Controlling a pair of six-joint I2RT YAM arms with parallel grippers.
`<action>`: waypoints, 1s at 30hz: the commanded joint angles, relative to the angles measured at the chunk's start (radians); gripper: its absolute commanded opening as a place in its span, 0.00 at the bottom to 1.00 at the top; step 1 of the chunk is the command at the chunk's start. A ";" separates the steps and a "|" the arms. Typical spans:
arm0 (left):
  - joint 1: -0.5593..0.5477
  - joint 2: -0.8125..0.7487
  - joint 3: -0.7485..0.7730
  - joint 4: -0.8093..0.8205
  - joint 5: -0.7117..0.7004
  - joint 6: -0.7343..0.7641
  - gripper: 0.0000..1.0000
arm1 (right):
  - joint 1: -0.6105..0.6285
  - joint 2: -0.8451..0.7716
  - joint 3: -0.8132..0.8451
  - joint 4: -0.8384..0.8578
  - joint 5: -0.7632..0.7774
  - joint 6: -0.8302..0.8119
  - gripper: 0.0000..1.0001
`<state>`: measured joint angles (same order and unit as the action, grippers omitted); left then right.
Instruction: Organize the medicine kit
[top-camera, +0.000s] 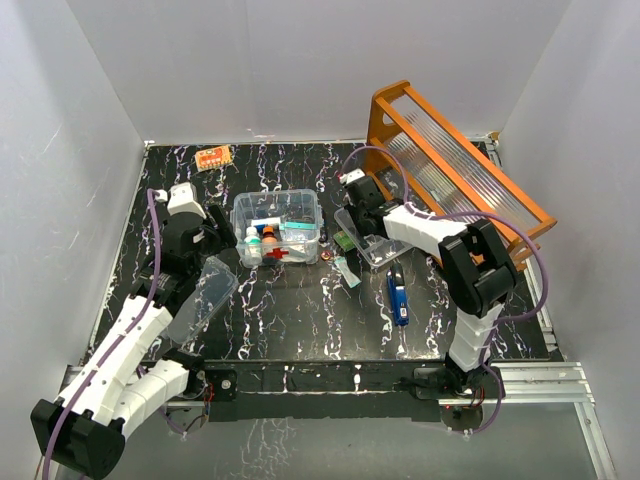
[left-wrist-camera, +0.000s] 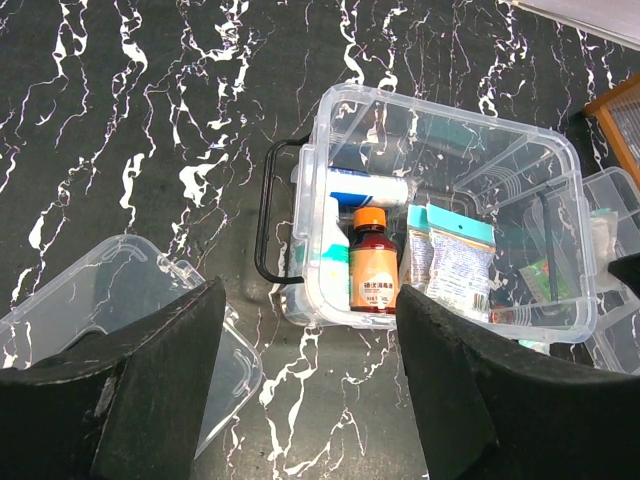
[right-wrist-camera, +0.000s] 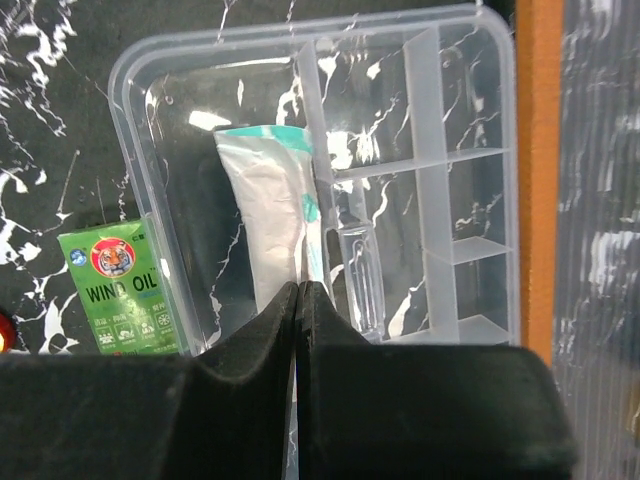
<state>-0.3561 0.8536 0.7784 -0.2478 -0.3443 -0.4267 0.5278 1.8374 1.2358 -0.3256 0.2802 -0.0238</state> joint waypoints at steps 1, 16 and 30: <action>0.004 -0.016 -0.004 -0.004 -0.009 0.009 0.68 | -0.006 0.024 0.059 0.010 -0.048 -0.006 0.00; 0.004 -0.013 -0.003 -0.004 -0.010 0.009 0.68 | -0.006 -0.057 0.072 -0.061 -0.049 0.090 0.29; 0.004 -0.048 -0.012 -0.007 -0.086 -0.016 0.68 | 0.034 -0.298 -0.136 -0.126 -0.235 0.298 0.35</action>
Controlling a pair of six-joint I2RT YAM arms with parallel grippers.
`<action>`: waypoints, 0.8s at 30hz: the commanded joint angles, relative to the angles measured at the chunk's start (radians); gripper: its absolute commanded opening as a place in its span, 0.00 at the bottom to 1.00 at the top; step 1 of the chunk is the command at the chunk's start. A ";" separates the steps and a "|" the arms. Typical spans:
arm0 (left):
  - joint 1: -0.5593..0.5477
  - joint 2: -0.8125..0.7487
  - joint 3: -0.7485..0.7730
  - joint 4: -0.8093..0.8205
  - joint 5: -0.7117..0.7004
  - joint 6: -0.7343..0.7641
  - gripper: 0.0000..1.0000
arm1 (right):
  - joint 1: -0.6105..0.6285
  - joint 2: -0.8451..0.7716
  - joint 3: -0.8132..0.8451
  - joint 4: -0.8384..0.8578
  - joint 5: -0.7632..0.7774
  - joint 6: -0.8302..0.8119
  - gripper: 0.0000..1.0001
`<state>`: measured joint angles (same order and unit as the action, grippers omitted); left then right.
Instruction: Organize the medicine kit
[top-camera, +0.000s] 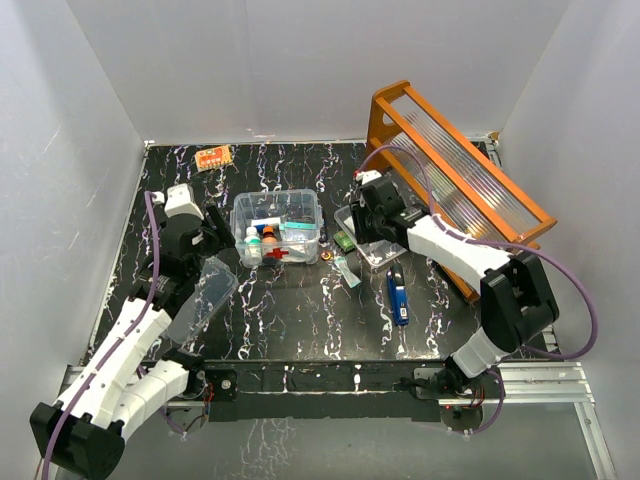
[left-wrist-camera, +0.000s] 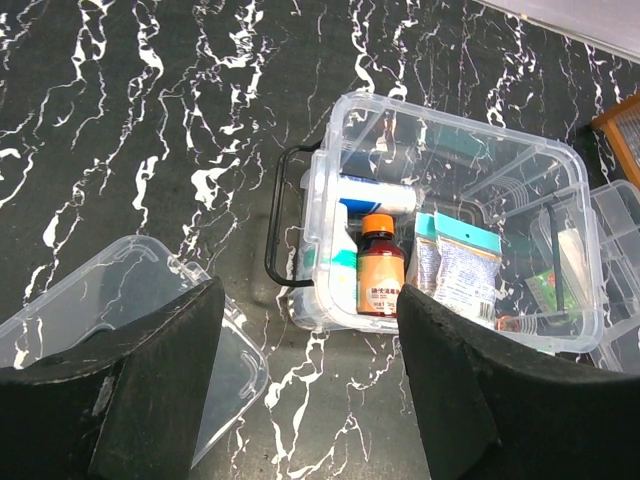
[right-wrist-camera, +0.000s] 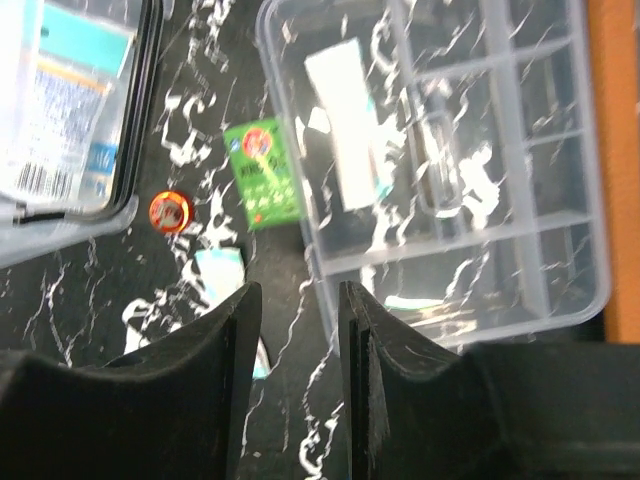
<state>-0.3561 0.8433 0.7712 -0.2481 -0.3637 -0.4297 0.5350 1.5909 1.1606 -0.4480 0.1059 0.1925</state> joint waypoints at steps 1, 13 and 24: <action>0.004 -0.043 -0.006 -0.008 -0.079 -0.018 0.68 | 0.035 -0.059 -0.077 0.001 -0.066 0.089 0.35; 0.004 -0.062 -0.019 -0.005 -0.137 -0.037 0.70 | 0.097 0.038 -0.119 0.044 -0.110 0.102 0.34; 0.004 -0.042 -0.017 0.001 -0.126 -0.035 0.70 | 0.109 0.112 -0.115 0.041 -0.104 0.085 0.25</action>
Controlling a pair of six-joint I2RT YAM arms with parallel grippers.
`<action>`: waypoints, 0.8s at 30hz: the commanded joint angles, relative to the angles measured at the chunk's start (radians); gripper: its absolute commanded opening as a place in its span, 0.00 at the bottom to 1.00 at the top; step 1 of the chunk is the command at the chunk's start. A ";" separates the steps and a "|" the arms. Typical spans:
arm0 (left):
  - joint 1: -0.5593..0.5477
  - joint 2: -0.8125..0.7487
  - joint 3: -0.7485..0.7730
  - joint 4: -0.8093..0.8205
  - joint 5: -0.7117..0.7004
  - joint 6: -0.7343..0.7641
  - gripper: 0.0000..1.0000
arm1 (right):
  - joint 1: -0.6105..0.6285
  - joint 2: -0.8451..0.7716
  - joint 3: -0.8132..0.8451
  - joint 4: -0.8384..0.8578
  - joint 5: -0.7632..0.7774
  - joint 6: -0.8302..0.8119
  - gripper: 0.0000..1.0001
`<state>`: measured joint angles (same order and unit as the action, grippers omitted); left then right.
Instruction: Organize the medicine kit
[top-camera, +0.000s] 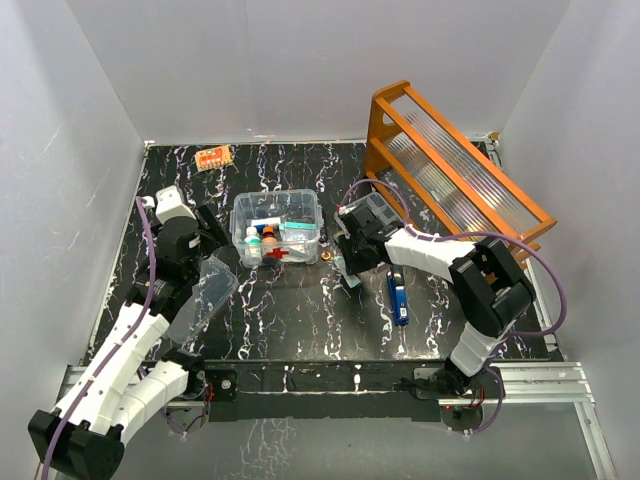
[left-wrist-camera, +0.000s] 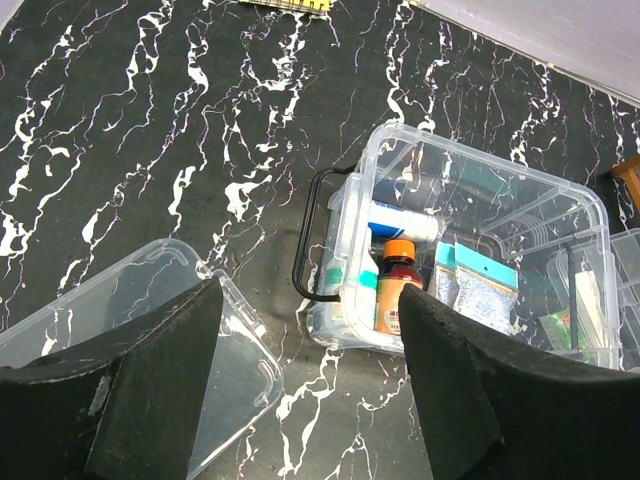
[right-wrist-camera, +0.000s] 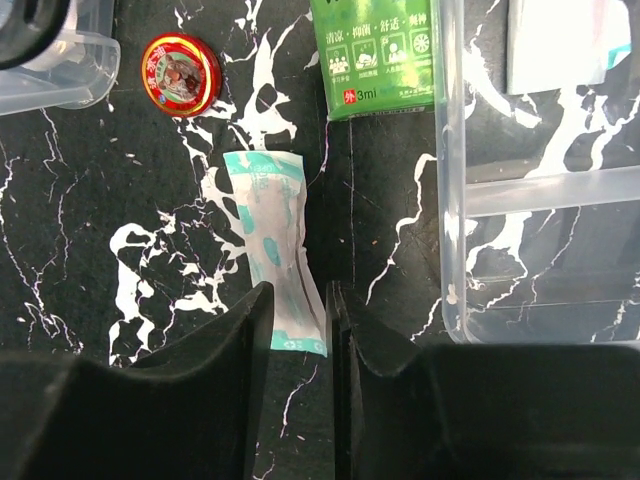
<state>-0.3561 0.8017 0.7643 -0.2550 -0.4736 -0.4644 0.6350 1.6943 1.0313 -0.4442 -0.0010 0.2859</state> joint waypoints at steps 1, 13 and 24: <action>0.003 0.001 -0.010 0.009 -0.015 0.000 0.70 | 0.008 0.014 0.014 0.034 0.005 -0.009 0.24; 0.004 0.009 -0.007 0.011 -0.016 0.002 0.70 | 0.014 0.004 0.005 0.025 0.044 -0.008 0.00; 0.004 0.012 -0.005 0.010 -0.023 0.003 0.70 | 0.015 -0.206 0.010 0.071 0.177 -0.014 0.00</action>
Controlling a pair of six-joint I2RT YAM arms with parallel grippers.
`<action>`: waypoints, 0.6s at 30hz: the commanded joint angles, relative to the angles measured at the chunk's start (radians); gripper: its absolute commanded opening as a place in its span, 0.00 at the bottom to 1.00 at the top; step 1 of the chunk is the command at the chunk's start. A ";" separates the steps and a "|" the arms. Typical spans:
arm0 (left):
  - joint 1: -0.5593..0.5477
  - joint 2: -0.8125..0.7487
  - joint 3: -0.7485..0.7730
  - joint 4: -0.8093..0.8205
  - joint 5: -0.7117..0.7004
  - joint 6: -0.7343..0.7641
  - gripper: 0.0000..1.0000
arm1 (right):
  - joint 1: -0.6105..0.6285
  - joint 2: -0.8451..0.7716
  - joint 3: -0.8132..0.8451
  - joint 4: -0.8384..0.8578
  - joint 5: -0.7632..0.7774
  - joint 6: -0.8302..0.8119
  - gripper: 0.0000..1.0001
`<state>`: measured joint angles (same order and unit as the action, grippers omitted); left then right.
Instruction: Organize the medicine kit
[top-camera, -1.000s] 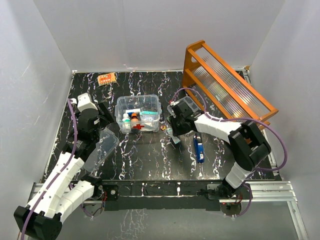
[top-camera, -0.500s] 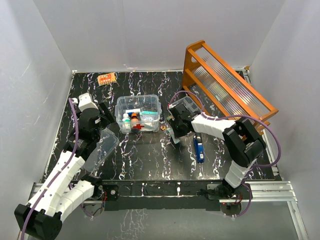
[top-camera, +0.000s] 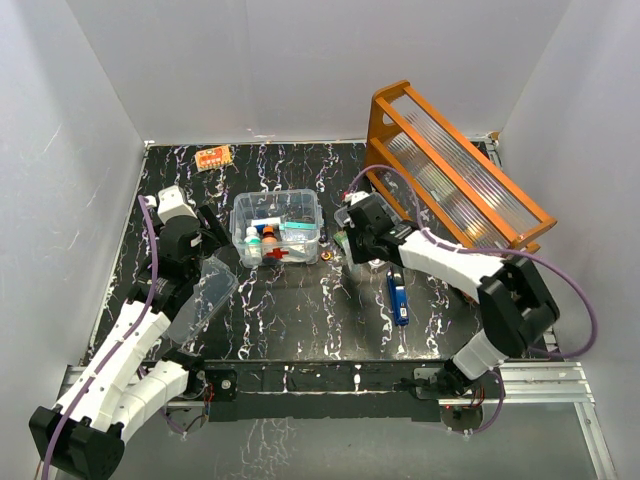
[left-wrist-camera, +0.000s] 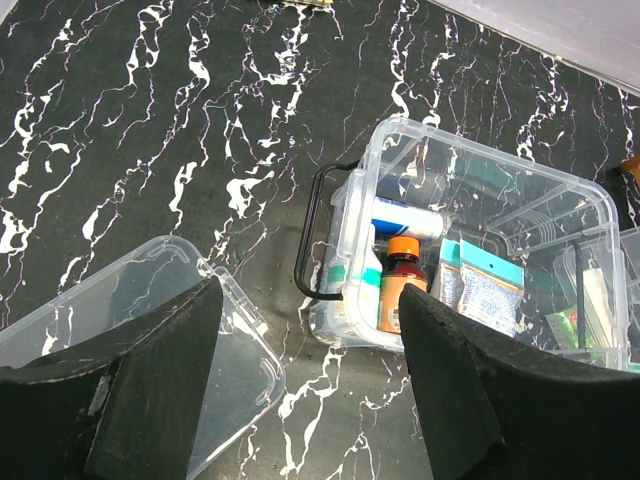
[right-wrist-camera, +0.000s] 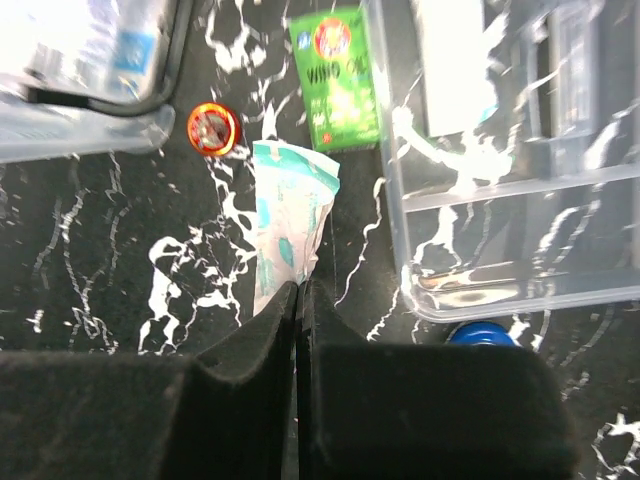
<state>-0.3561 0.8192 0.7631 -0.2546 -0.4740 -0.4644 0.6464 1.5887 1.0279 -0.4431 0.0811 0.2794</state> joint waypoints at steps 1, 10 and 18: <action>0.005 -0.005 -0.004 0.008 -0.024 0.003 0.70 | 0.004 -0.114 0.021 0.072 0.112 -0.009 0.00; 0.003 -0.013 -0.003 0.003 -0.026 0.006 0.70 | -0.024 -0.016 0.113 0.139 0.256 -0.173 0.00; 0.003 -0.009 -0.009 0.009 -0.017 0.000 0.70 | -0.071 0.144 0.245 0.165 0.313 -0.315 0.00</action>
<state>-0.3561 0.8200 0.7631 -0.2546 -0.4786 -0.4644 0.5953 1.7008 1.1961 -0.3523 0.3290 0.0555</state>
